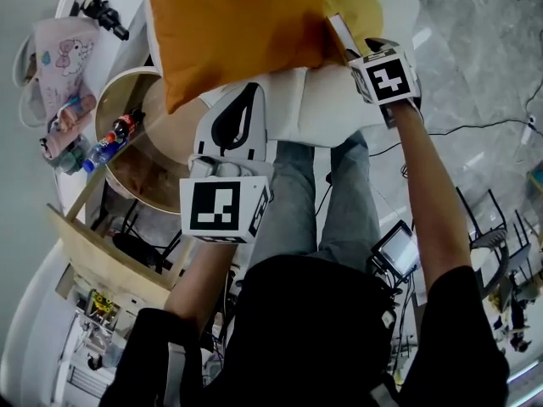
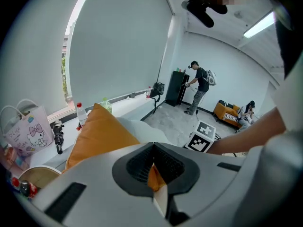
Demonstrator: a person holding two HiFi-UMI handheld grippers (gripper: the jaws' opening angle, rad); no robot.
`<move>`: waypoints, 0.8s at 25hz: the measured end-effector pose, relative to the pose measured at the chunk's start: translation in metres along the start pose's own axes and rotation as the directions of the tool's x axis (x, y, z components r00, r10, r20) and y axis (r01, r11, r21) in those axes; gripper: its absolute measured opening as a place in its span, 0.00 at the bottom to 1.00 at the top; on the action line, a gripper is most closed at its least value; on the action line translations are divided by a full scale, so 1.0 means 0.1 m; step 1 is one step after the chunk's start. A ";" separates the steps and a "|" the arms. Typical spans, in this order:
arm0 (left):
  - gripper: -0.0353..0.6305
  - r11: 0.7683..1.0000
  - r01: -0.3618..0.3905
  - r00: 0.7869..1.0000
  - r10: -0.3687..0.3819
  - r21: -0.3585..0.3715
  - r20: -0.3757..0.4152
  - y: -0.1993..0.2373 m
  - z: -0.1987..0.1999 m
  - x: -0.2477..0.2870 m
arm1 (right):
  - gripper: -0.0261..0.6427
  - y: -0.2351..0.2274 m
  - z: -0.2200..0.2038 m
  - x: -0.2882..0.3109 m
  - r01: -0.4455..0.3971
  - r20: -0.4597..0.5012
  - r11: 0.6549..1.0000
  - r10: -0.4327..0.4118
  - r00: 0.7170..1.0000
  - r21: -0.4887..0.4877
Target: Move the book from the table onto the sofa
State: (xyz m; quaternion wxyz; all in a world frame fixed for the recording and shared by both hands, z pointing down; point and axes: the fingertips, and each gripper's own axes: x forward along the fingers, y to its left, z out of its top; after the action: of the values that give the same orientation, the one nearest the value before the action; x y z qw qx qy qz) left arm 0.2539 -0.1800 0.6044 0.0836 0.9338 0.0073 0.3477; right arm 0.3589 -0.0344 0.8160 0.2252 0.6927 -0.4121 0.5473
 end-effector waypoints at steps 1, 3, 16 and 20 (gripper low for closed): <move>0.07 1.000 0.000 1.000 0.000 0.006 0.005 -0.04 0.03 -0.02 | 0.34 -0.01 0.01 -0.09 -0.002 0.008 1.000 0.002 1.000 0.000; 0.07 1.000 0.002 1.000 -0.002 0.021 0.015 -0.14 0.10 -0.07 | 0.34 -0.02 0.03 -0.28 -0.012 0.030 1.000 0.012 0.999 0.002; 0.07 0.994 -0.006 0.994 -0.006 0.105 0.113 -0.71 0.77 -0.52 | 0.16 -0.04 0.30 -2.07 0.026 0.298 0.999 -0.011 0.955 -0.045; 0.07 0.991 -0.006 0.987 -0.015 0.135 0.158 -0.78 1.03 -0.70 | 0.09 -0.03 0.46 -2.75 0.087 0.398 0.994 -0.053 0.916 -0.068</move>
State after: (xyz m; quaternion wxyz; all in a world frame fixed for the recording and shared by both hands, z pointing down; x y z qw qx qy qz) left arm 0.2712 -0.1241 0.4694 0.0215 0.9621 0.0263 0.2708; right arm 0.3707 0.0214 0.5427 0.1858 0.7930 -0.4469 0.3700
